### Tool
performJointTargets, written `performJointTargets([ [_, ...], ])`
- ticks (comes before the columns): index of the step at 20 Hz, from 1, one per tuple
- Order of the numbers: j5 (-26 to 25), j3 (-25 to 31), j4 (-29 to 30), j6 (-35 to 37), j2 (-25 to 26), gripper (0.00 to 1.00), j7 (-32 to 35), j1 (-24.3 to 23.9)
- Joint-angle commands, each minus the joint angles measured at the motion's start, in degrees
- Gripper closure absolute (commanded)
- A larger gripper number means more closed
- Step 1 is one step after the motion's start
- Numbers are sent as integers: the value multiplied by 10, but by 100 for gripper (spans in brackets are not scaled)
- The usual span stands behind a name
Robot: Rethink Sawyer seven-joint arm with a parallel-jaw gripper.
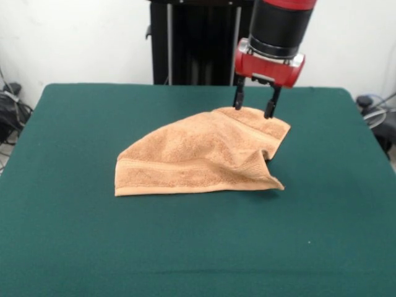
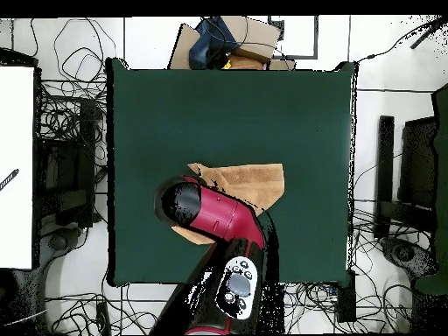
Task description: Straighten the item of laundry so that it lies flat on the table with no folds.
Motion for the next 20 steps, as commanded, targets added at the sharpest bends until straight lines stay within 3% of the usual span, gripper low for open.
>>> performJointTargets([
  [1, 18, 36, -10, -2, 20, 0, 124, -16],
  [20, -15, 100, 17, -77, 75, 0, 75, -77],
])
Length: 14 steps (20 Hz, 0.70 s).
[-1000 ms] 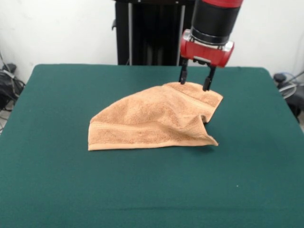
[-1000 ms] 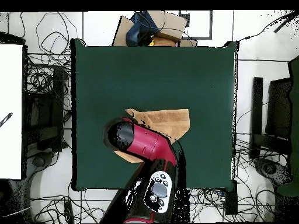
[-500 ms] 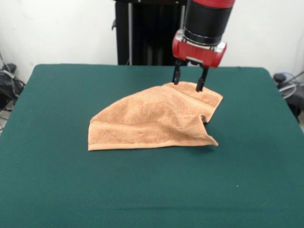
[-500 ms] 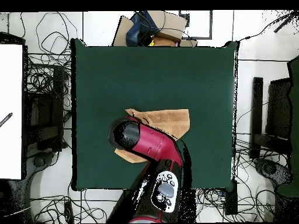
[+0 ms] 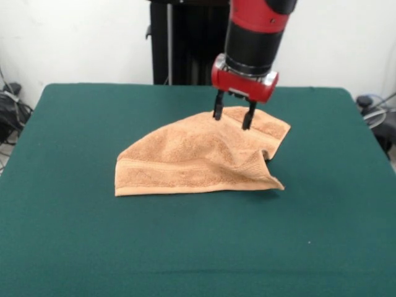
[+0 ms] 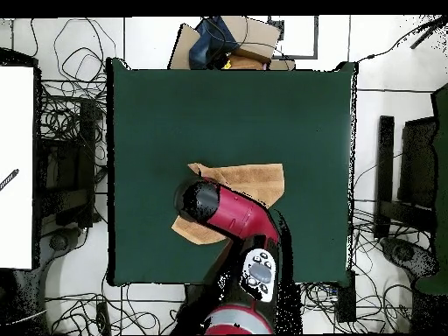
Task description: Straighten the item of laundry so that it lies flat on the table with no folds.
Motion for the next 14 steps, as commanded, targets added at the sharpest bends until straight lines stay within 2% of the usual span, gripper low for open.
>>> performJointTargets([
  [1, -16, 89, 16, -62, 42, 0, 74, -35],
  [10, -24, 94, 22, -85, 48, 0, 78, -42],
  [14, -18, 89, 9, -72, 48, 0, 81, -39],
])
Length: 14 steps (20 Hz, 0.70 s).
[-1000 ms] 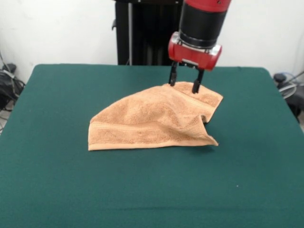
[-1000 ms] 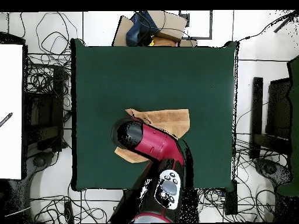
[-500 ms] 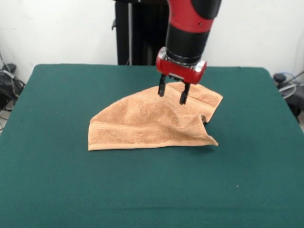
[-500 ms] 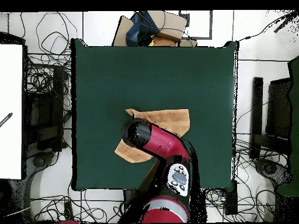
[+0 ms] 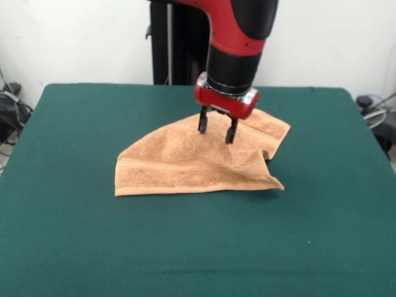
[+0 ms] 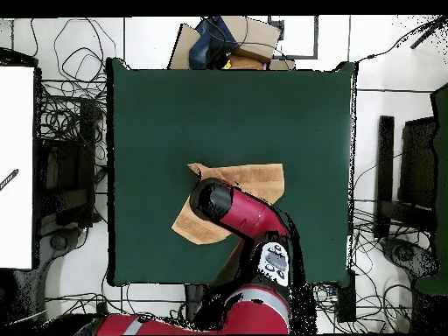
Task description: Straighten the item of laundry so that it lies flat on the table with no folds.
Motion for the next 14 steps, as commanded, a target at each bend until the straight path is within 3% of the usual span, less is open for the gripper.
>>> performJointTargets([
  [1, -17, 71, 5, -29, 12, 0, 81, -2],
  [14, -19, 75, 6, -45, 14, 0, 83, -3],
])
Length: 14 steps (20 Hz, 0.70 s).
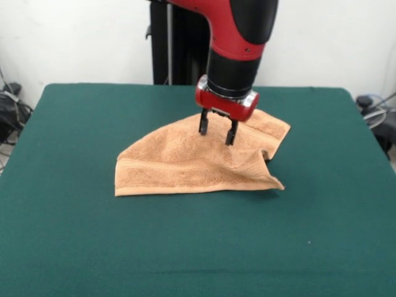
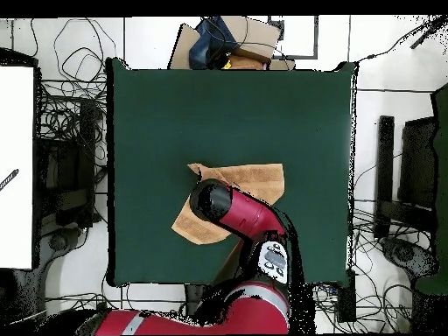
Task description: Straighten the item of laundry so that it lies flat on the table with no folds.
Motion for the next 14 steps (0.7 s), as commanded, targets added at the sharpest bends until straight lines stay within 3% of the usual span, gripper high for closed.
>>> performJointTargets([
  [1, -17, 73, 4, -42, 7, 0, 84, -2],
  [14, -17, 75, 3, -47, 7, 0, 87, 2],
])
